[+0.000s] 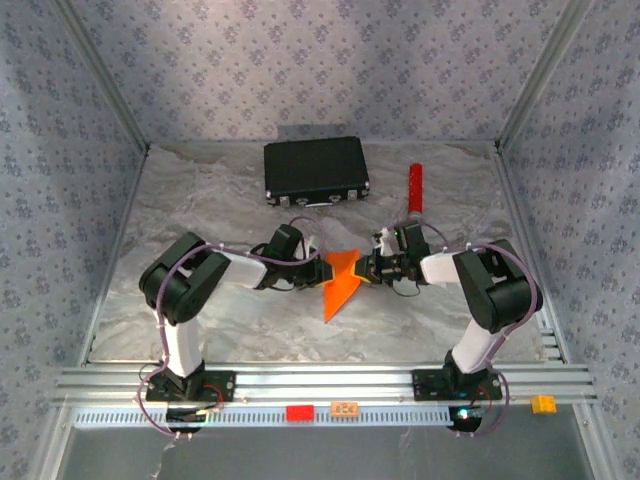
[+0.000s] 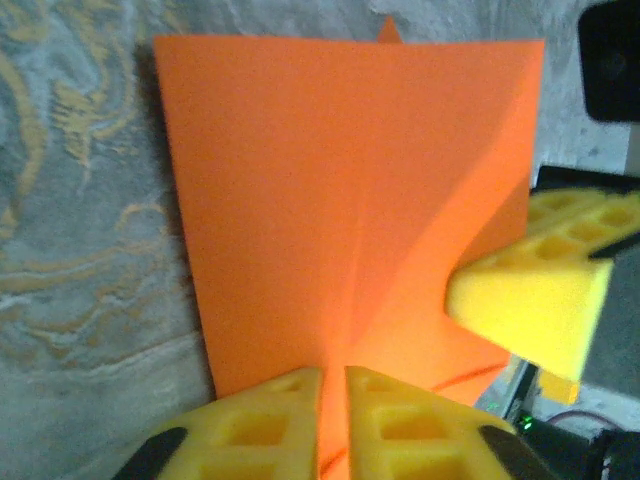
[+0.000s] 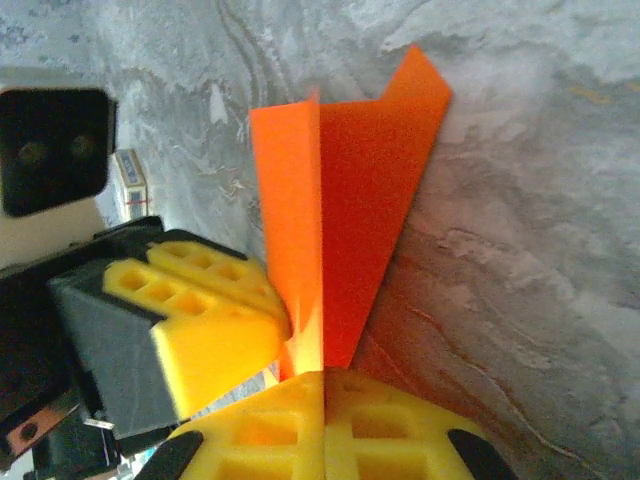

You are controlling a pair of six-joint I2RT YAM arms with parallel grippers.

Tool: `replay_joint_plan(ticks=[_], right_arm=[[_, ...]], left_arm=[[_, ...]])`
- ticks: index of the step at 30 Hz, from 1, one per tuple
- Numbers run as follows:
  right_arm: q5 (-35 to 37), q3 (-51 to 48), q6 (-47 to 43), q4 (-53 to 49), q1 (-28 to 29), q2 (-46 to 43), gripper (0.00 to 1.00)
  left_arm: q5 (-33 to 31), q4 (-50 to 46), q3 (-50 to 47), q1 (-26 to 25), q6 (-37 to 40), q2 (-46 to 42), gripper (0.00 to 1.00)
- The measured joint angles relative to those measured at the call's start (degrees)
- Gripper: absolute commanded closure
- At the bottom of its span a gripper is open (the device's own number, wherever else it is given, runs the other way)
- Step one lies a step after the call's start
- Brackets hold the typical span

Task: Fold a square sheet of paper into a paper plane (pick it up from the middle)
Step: Fold the wing for the fifth time at the center of the table.

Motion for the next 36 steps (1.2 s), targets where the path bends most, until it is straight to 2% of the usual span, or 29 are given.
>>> replay_joint_plan(ticks=[4, 7, 11, 17, 24, 36], right_arm=[[2.54, -1.73, 3.04, -0.02, 0.0, -2.84, 0.96], [4.59, -3.82, 6.58, 1.03, 0.0, -5.95, 0.96], [7.32, -8.39, 13.64, 5.75, 0.17, -8.81, 0.96], [10.27, -11.06, 20.94, 8.85, 1.51, -10.1, 0.95], [11.82, -11.04, 22.95, 9.68, 2.25, -13.42, 0.88], [12.0, -11.04, 23.1, 9.66, 3.17, -13.73, 0.9]], left_arm=[[-4.04, -5.92, 0.02, -0.28, 2.62, -4.96, 0.65], [-7.72, -9.49, 0.04, -1.07, 5.33, -9.55, 0.65], [-12.63, -13.05, 0.52, -4.79, 9.53, -12.9, 0.65], [-19.74, -19.08, 1.75, -12.76, 16.39, -13.16, 0.61], [-30.53, -26.75, 6.27, -21.22, 23.96, -12.94, 0.57], [-43.3, -33.11, 10.25, -26.38, 27.19, -7.13, 0.54]])
